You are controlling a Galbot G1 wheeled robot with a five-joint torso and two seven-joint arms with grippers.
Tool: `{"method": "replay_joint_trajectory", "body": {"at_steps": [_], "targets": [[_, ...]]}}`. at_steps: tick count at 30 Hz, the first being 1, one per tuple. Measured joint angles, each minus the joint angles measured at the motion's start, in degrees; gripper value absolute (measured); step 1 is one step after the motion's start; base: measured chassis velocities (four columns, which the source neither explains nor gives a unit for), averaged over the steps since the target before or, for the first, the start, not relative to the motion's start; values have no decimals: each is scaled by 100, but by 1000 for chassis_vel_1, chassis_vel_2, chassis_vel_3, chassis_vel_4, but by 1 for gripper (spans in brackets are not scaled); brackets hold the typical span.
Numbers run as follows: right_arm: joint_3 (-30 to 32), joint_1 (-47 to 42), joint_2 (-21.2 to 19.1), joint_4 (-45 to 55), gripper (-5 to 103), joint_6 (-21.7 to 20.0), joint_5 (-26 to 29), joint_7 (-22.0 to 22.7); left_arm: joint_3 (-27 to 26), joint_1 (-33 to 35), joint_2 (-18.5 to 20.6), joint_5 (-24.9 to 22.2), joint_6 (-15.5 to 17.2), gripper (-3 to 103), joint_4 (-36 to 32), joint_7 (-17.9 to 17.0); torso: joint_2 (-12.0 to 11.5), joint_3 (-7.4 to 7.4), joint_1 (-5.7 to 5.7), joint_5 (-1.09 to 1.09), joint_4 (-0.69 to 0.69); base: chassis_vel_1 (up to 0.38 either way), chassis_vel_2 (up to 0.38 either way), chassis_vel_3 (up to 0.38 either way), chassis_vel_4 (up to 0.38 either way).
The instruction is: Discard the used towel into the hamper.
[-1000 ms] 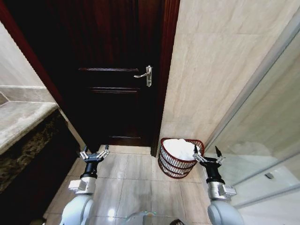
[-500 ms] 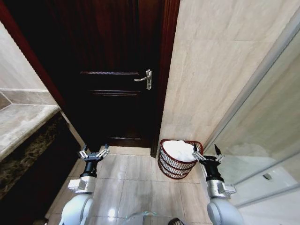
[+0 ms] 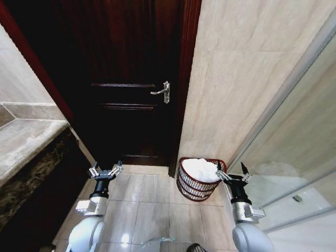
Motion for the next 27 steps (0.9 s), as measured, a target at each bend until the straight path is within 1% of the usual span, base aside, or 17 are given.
{"method": "replay_joint_trajectory", "body": {"at_steps": [5,8,11,14,19,22,27], "targets": [[29,7,-46,-17,100,-1,89,-7,67,-115,-150,63,120,100,-16,2,165,94,72,0,0,0,0,0,0],[65,6,-68,-27,100,-3,151,-12,90,-126,-197,96,120,100,4,3,217,123,94,0,0,0,0,0,0],[135,-85,-174,-27,100,-2,378,-59,83,-108,-216,107,115,100,3,25,320,178,141,0,0,0,0,0,0],[136,-107,-178,-18,100,-2,455,-77,64,-101,-212,105,110,100,-5,36,385,212,172,0,0,0,0,0,0],[109,-85,-119,-14,100,14,446,-104,62,-86,-205,56,109,100,-13,46,499,276,222,0,0,0,0,0,0],[96,-71,-109,-2,100,16,409,-110,65,-96,-204,53,121,100,-16,49,618,339,277,0,0,0,0,0,0],[97,-56,-104,-2,100,17,394,-113,65,-112,-188,42,144,100,-33,51,710,393,316,0,0,0,0,0,0]]}}
